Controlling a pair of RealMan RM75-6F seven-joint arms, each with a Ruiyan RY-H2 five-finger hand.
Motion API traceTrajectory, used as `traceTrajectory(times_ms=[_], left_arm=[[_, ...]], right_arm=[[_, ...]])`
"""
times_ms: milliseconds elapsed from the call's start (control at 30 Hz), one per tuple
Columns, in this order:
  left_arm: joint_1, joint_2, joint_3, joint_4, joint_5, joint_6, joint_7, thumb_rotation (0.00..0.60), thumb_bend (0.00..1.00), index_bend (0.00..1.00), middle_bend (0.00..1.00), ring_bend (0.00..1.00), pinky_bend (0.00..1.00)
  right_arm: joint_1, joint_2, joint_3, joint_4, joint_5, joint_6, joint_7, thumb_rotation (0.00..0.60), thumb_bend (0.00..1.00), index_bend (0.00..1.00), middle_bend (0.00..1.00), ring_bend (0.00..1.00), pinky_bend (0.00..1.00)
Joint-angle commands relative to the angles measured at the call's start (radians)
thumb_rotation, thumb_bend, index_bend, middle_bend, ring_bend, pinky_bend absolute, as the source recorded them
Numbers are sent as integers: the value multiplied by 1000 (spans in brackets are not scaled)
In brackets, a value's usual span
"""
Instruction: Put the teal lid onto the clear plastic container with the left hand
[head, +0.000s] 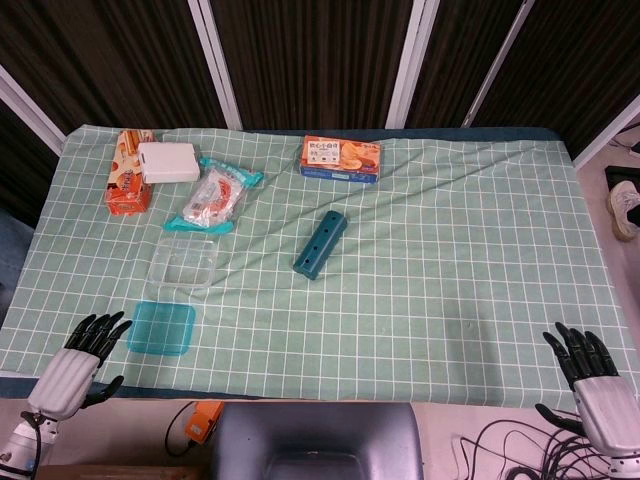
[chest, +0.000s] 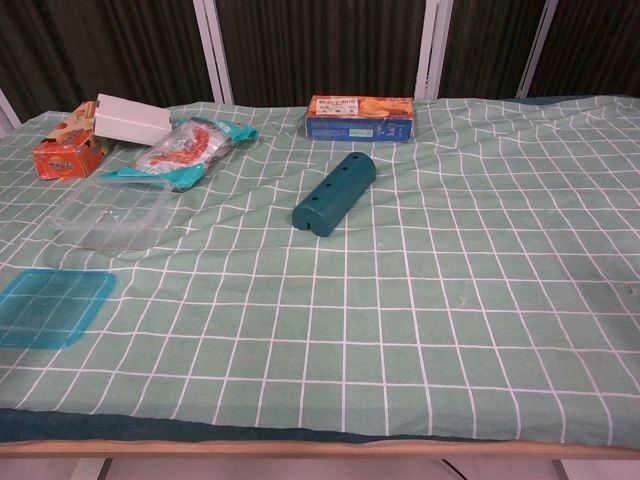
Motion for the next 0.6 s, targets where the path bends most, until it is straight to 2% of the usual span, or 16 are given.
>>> traceTrajectory(times_ms=[33,133,200,333,500,600], left_arm=[[-26,3,2,23,29,-17,-81,600,279,0,0,0,0],[-105,-10,10,111,101,-65,-253,600,274,0,0,0,0],[-169,-43,12,210,154,-91,-364,600,264,0,0,0,0],[-281,-92,55,351,213,-180,-633,600,232,0,0,0,0],[-353,-159,96,501,259,-213,-781,600,217,0,0,0,0],[-368,-197,119,578,270,-222,-803,600,217,0,0,0,0]], right_arm=[[5,3,-2,-5,-4,-6,6,600,112,0,0,0,0],[10,4,-4,-6,1,-21,3,600,112,0,0,0,0],[14,7,-5,-9,-1,-28,10,600,113,0,0,0,0],[15,2,-1,-13,10,-33,-2,600,112,0,0,0,0],[22,-5,-1,-23,15,-56,-26,600,112,0,0,0,0],[29,-7,-2,-28,22,-76,-40,600,113,0,0,0,0]])
